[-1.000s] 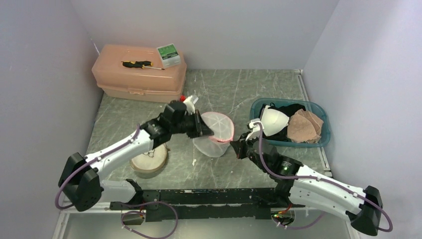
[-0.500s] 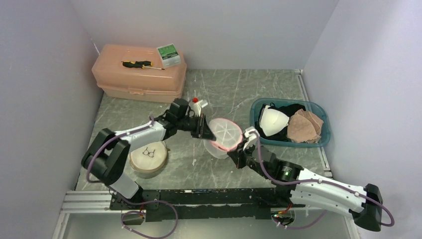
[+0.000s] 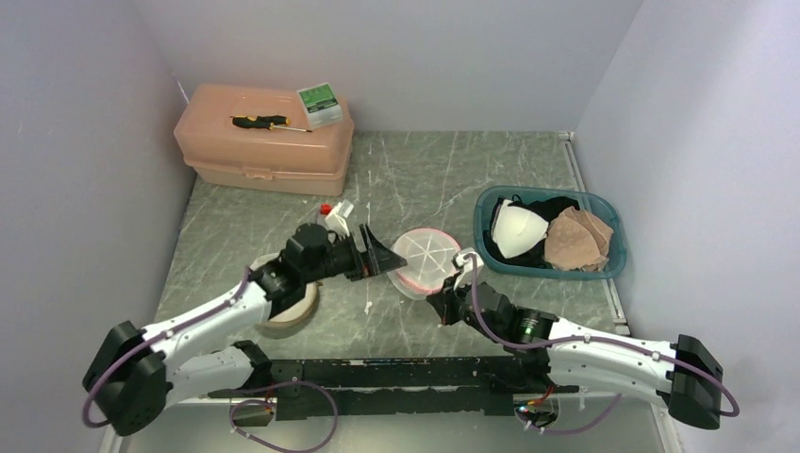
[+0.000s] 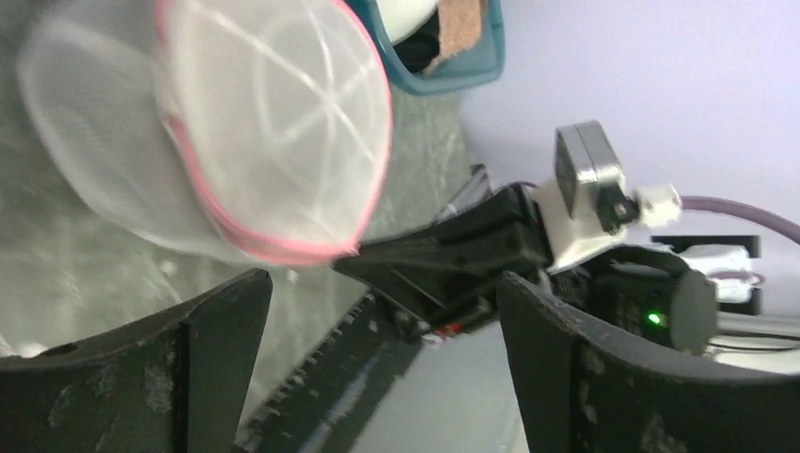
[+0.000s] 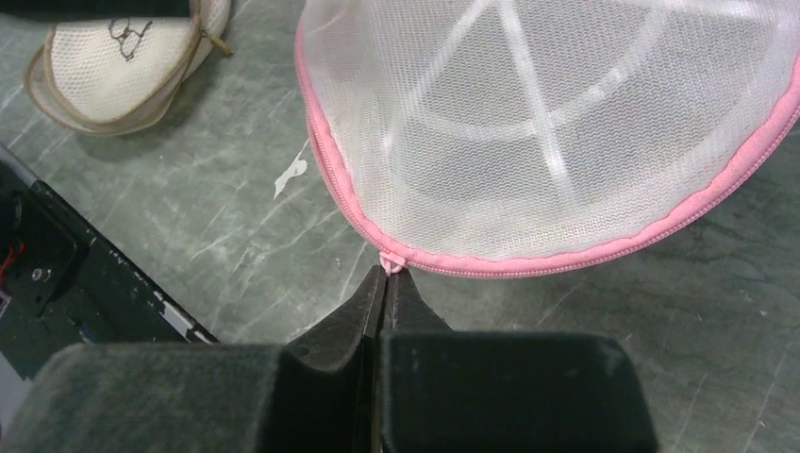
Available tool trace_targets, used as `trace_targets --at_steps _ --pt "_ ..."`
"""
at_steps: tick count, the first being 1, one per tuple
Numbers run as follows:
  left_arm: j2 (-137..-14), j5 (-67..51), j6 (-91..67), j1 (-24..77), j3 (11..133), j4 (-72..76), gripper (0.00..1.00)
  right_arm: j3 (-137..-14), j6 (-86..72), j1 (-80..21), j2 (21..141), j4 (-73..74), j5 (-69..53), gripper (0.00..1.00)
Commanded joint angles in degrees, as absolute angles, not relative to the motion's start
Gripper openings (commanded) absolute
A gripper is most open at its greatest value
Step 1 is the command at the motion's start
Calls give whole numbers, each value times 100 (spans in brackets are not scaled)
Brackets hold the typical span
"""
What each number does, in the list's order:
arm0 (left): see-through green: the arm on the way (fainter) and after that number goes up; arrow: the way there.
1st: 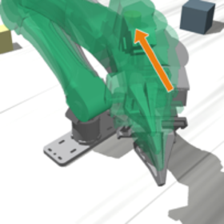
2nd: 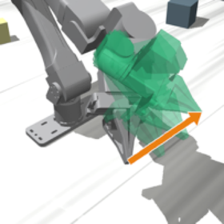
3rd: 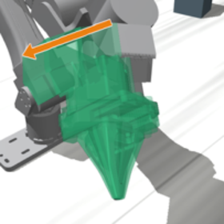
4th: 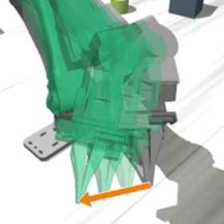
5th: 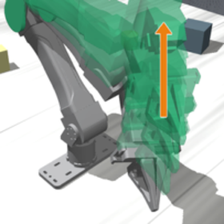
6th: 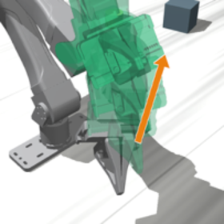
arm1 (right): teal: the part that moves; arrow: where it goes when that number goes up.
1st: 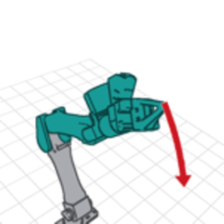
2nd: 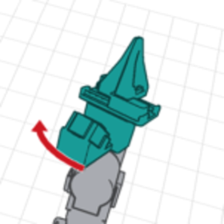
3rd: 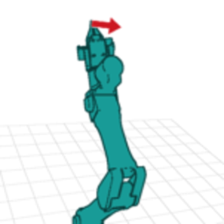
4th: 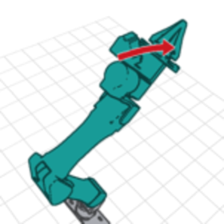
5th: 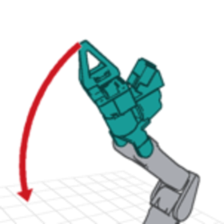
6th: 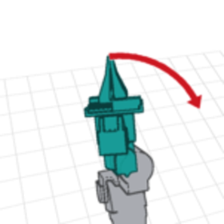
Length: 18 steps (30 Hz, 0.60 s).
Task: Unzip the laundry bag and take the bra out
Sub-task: Unzip the laundry bag at the center of the board.
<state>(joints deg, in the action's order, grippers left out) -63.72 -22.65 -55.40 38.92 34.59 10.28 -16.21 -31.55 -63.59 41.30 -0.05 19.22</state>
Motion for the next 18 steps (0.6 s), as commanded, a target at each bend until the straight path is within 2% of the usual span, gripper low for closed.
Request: trace_targets --at_steps 1,4,6,18 --pt "-5927 -245 -7287 5028 3148 478 94 -1739 -3263 -6397 4318 -510 2261 0" --pt "-6125 459 -7940 5618 3226 463 94 -1801 -3224 -6389 4496 -627 2255 0" --pt "-6380 649 -8195 5755 3299 491 87 -1834 -3194 -6391 4585 -656 2227 0" --pt "-7814 735 -8955 6000 3758 1052 73 -1702 -3135 -6393 4249 -430 2142 0"
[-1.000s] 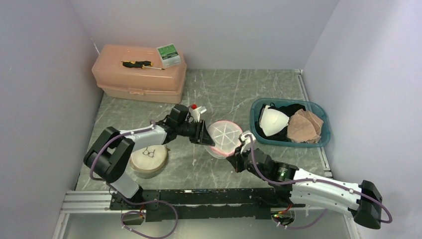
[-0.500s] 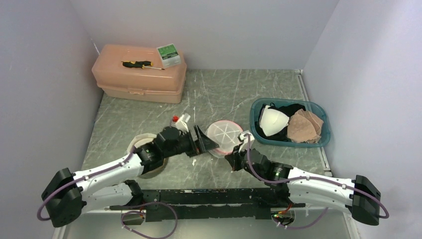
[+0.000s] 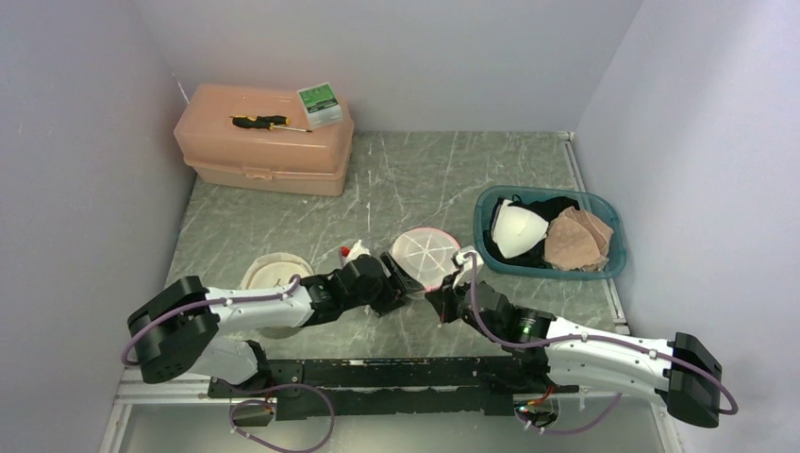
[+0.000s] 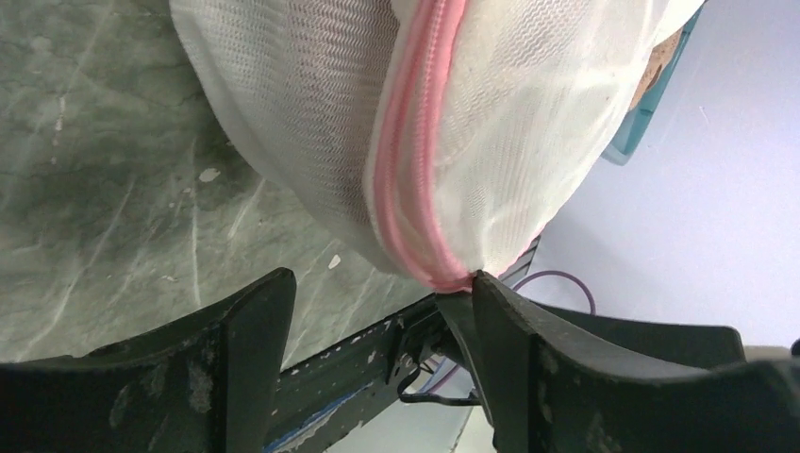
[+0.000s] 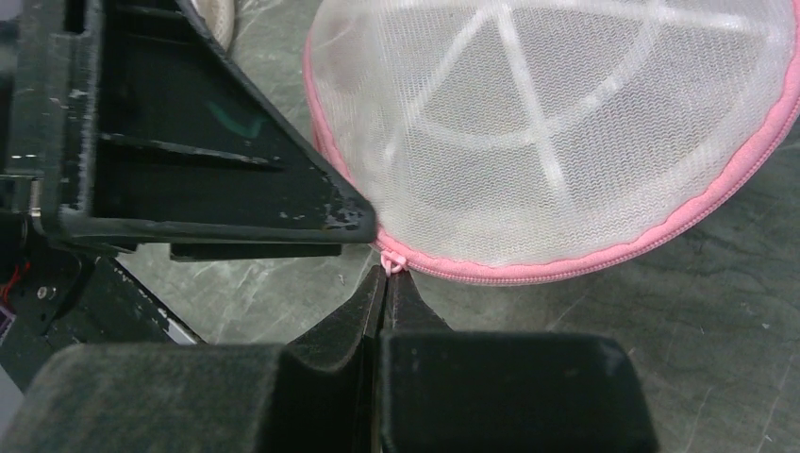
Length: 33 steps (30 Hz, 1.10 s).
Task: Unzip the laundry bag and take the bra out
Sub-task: Unzip the laundry bag at the center of the board.
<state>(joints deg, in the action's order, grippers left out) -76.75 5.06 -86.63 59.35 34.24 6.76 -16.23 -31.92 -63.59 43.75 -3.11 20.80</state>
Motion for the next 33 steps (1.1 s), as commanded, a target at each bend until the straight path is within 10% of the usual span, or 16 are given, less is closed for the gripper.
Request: trace_targets --at_steps 1,26,33 --pt "-7841 751 -8964 6017 3761 1089 71 -1709 -3123 -6398 4263 -431 2123 0" --pt "-7998 1322 -9088 6074 4092 685 45 -1624 -2957 -6398 4146 -538 1799 0" --pt "-8156 1206 -8996 6032 4139 705 18 -1604 -3018 -6394 4017 -458 1785 0"
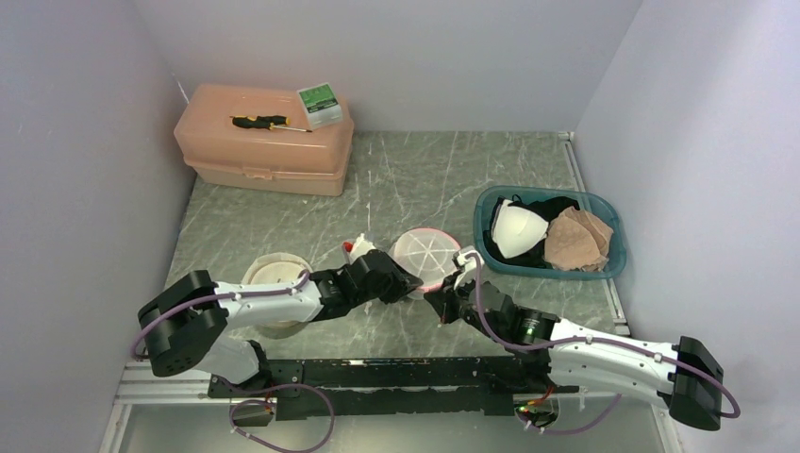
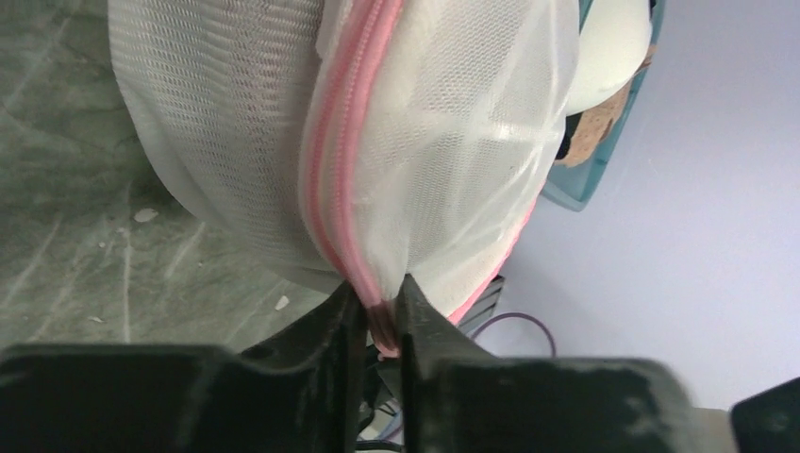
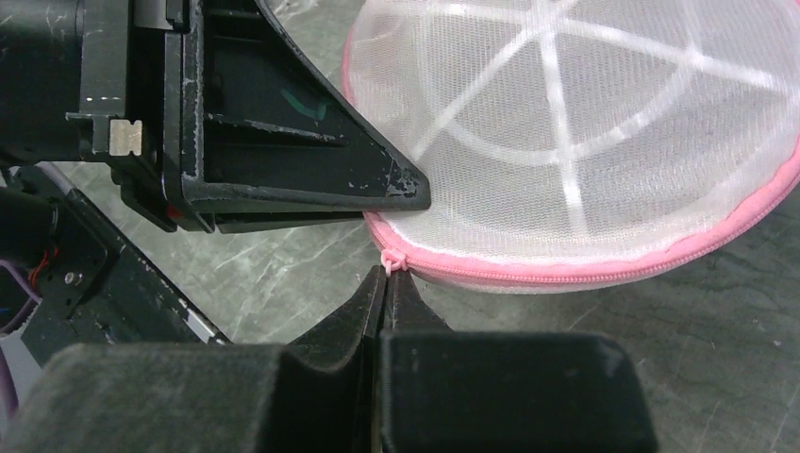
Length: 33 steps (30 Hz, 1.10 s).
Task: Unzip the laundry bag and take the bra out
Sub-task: Unzip the laundry bag at the center of the board.
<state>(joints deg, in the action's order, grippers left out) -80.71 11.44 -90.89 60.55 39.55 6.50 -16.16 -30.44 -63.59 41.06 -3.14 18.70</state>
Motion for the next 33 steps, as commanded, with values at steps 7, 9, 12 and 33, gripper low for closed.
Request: trace_targets --at_steps 7,9,12,33 --pt "-7872 1229 -8868 6000 3815 752 3 -1515 -3227 -6386 4119 -320 2251 0" --pt "-7746 1177 -8803 5966 3711 774 3 -1578 -3414 -6383 4269 -151 2515 0" --pt "-7580 1049 -8624 5913 3671 633 3 -1685 -3637 -6378 4389 115 2927 0" --pt "-7270 -2021 -4692 3997 4966 -674 10 -2195 -2134 -6247 3047 455 2003 0"
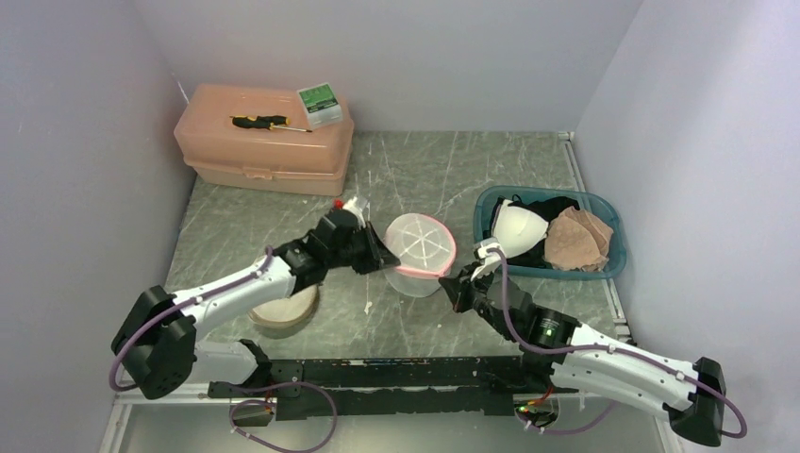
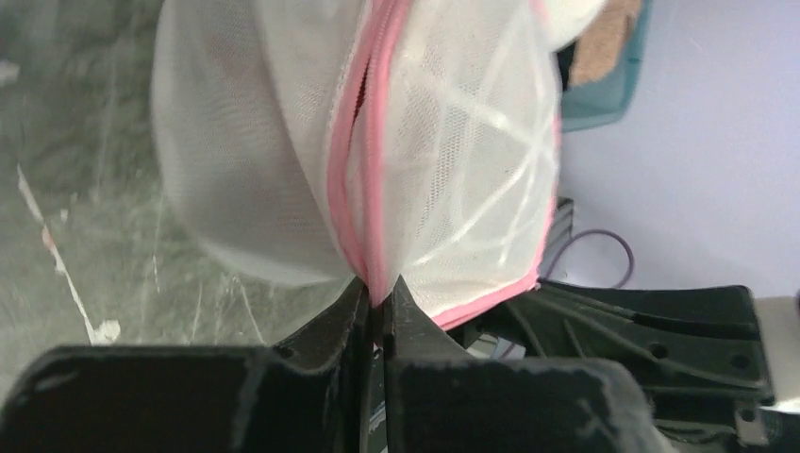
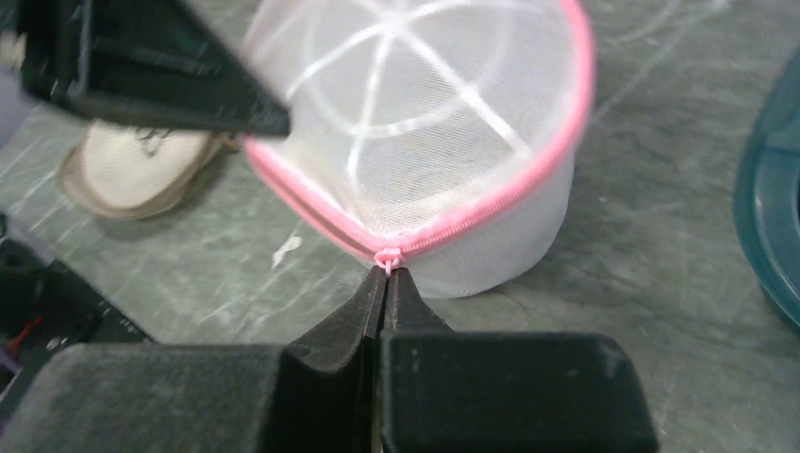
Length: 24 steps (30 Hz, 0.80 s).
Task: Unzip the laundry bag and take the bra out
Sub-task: Unzip the laundry bag at the center of the board.
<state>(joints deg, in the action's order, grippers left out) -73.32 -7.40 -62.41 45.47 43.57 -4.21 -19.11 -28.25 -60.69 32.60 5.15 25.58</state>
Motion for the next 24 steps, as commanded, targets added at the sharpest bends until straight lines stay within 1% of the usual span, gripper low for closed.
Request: trace_targets --at_steps 1,3,5,7,9,12,14,15,16,17,18,19,22,24 --pt "-7340 -2321 -4479 3886 5156 -669 12 -2175 -2086 -6301 3027 383 1886 0" --pt "-7589 -2722 -3982 3780 5571 -751 16 -2129 -2088 -6388 3057 206 1744 0" --pt "-7969 -2992 -3660 3666 5921 -958 17 -2043 -2172 -6431 3242 -53 1699 0" --pt "-8383 -3475 -3584 3495 5942 -691 19 -1968 -2305 -6442 3491 -284 1710 0" --pt "-8730 -3809 -3847 3346 5640 13 19 -1869 -2459 -6471 3741 -493 1718 0" --pt "-8773 -3964 -4537 3217 4874 1485 20 -1773 -2686 -6479 4054 -678 1778 0" --pt "-8516 -3784 -4750 3133 4544 1781 20 -1708 -2796 -6495 4153 -761 1801 0" --pt "-8284 -3633 -4737 3101 4458 1662 23 -1682 -2836 -6507 4183 -791 1828 0" --pt "-8025 -3401 -4683 3073 4435 1265 29 -1658 -2860 -6512 4206 -809 1859 0" --pt "-7710 -3112 -4608 3060 4461 805 45 -1645 -2879 -6505 4224 -809 1887 0" --pt "-7404 -2866 -4526 3054 4505 416 58 -1632 -2883 -6511 4238 -813 1916 0" --pt "-7125 -2697 -4478 3057 4516 106 66 -1620 -2893 -6511 4263 -809 1931 0" --pt "-6416 -2266 -4650 3057 4565 -853 83 -1602 -2875 -6510 4299 -886 1933 0" --pt "-6044 -2079 -4846 3059 4627 -1436 87 -1607 -2877 -6513 4387 -994 1932 0"
